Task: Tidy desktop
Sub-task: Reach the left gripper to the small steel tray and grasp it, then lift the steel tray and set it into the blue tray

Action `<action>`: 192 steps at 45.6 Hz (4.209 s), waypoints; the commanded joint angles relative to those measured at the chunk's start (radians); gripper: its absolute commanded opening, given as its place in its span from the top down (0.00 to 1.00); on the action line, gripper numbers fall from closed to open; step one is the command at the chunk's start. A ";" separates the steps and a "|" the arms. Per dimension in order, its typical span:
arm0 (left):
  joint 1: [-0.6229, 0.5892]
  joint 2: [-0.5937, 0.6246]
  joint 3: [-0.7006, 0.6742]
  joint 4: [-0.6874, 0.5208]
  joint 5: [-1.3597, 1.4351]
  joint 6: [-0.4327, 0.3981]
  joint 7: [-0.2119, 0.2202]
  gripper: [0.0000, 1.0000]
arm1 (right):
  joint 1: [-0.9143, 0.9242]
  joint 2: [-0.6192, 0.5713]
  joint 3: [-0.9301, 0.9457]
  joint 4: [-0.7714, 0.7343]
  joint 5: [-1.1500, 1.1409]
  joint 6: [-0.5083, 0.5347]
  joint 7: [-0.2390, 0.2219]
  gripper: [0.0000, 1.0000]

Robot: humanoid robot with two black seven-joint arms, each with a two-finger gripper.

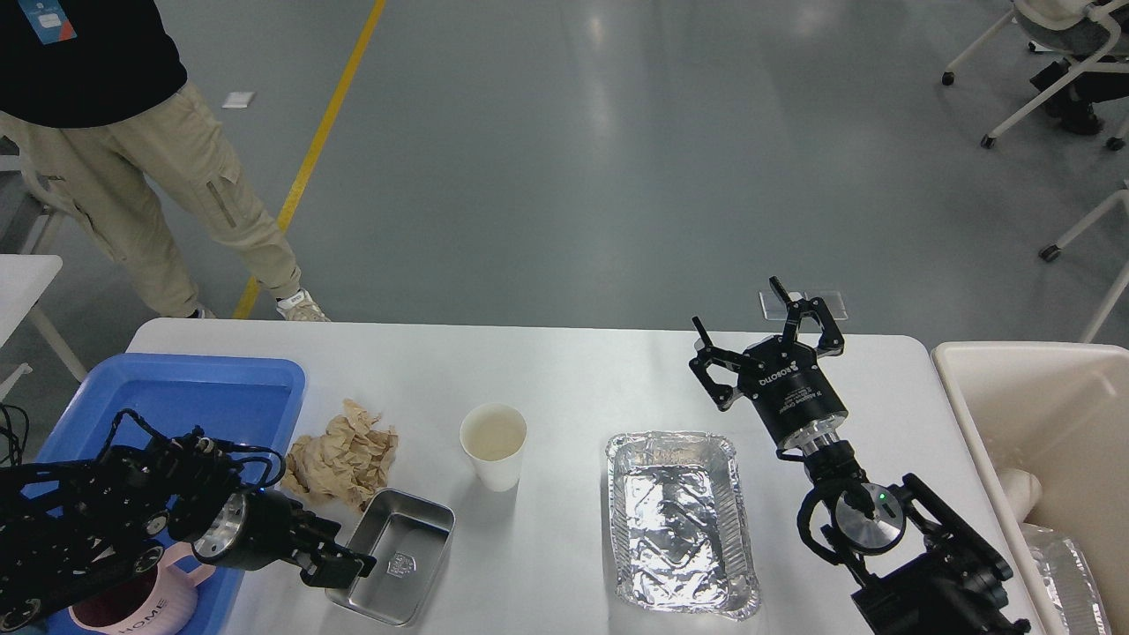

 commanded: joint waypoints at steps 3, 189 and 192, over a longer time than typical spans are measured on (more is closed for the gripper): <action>0.003 0.000 0.002 0.007 0.049 0.001 -0.042 0.29 | -0.001 0.000 0.000 0.000 0.000 0.000 0.000 0.00; 0.112 0.081 0.114 0.610 -0.394 0.412 -0.085 0.85 | -0.033 -0.019 0.003 0.048 0.000 0.001 0.000 0.00; 0.109 0.081 0.112 0.610 -0.399 0.412 -0.086 0.70 | -0.033 -0.021 0.003 0.048 0.000 0.001 0.000 0.00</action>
